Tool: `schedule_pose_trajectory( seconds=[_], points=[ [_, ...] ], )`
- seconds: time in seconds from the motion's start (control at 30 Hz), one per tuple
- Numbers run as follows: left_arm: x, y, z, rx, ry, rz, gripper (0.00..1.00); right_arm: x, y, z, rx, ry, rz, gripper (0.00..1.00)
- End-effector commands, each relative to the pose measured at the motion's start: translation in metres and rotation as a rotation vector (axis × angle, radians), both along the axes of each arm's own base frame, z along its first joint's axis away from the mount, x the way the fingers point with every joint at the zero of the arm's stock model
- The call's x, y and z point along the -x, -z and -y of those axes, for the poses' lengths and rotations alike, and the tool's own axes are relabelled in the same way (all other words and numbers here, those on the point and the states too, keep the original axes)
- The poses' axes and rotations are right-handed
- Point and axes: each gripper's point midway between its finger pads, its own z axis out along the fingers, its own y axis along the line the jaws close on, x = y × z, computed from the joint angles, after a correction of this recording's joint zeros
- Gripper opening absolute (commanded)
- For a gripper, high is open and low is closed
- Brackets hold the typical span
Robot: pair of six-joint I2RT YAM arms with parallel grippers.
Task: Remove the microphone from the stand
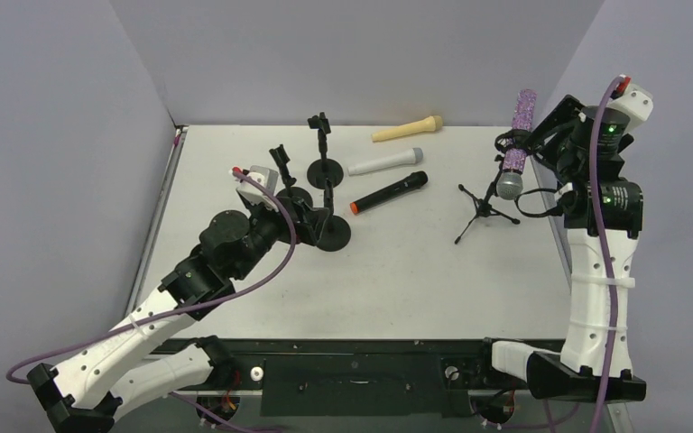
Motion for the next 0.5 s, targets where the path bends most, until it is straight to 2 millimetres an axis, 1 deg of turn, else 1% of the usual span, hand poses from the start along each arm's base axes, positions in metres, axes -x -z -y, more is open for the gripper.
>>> schedule_pose_trajectory(
  seconds=[0.0,0.07,0.13,0.23,0.3,0.37,0.4,0.47],
  points=[
    [0.011,-0.017,0.011,-0.029,0.1,0.022,0.96,-0.016,-0.019,-0.008,-0.063,-0.124,0.07,0.72],
    [0.011,-0.022,0.013,-0.027,0.109,0.03,0.96,-0.019,-0.016,-0.004,-0.043,-0.125,0.062,0.73],
    [0.011,-0.025,0.014,-0.023,0.117,0.036,0.96,-0.025,-0.008,-0.002,-0.033,-0.136,0.032,0.74],
    [0.011,-0.026,0.018,-0.022,0.131,0.039,0.96,-0.041,0.002,-0.002,-0.048,-0.164,-0.021,0.74],
    [0.011,-0.027,0.021,-0.023,0.141,0.04,0.96,-0.045,0.005,0.0,-0.05,-0.156,-0.027,0.74],
    [0.01,-0.027,0.023,-0.024,0.151,0.041,0.96,-0.05,0.003,0.004,-0.036,-0.145,0.001,0.75],
    [0.01,-0.027,0.024,-0.024,0.152,0.041,0.96,-0.051,0.006,0.01,-0.03,-0.133,-0.003,0.75],
    [0.01,-0.026,0.026,-0.028,0.162,0.04,0.96,-0.056,0.004,0.015,-0.039,-0.148,0.022,0.77]
  ],
)
